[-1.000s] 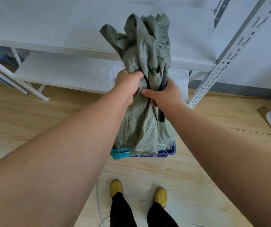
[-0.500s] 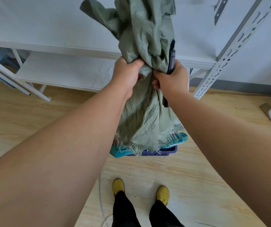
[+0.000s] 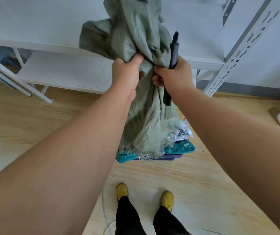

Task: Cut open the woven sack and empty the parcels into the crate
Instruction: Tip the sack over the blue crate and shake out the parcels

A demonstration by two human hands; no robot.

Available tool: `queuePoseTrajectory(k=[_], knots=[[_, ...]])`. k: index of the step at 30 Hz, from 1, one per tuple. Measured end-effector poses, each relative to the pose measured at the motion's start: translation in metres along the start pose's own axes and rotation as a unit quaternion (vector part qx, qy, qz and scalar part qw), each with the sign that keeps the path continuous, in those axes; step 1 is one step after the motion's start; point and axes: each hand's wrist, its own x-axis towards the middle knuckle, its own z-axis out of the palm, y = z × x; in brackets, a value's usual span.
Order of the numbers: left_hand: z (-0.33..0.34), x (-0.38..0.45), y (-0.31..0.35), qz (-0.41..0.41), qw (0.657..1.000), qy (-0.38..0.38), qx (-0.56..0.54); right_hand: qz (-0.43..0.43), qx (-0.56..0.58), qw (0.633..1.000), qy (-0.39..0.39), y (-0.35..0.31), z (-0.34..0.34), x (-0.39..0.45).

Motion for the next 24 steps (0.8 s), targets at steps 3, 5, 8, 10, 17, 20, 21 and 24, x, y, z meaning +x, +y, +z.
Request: queuePoseTrajectory(k=[3,5,8,10,17,20,21,24], knots=[[-0.002,-0.003,-0.001,-0.038,0.999,-0.026,0.023,0.039,-0.016,0.999,0.003,0.005,0.000,-0.003],[-0.004,0.002,0.004,-0.012,0.999,-0.006,-0.033,0.000,0.016,1.000,0.005,0.002,0.003,0.000],[-0.008,-0.001,-0.001,-0.035,0.999,0.008,-0.012,0.020,0.001,1.000,0.000,0.005,0.006,-0.001],[-0.012,-0.006,-0.009,-0.087,0.996,0.011,0.007,0.064,-0.043,0.997,-0.008,0.011,0.005,-0.004],[-0.020,0.005,0.011,-0.153,0.985,0.025,-0.076,0.009,-0.048,0.999,-0.024,0.022,-0.003,-0.008],[-0.018,-0.001,0.012,-0.198,0.976,-0.059,-0.076,0.060,-0.038,0.994,-0.089,0.034,0.001,-0.017],[-0.016,-0.004,0.012,-0.195,0.973,-0.086,-0.084,0.072,-0.016,0.994,-0.083,0.036,0.004,-0.017],[-0.016,-0.011,0.010,-0.153,0.970,-0.147,-0.121,0.101,0.014,0.995,-0.001,0.038,0.004,-0.009]])
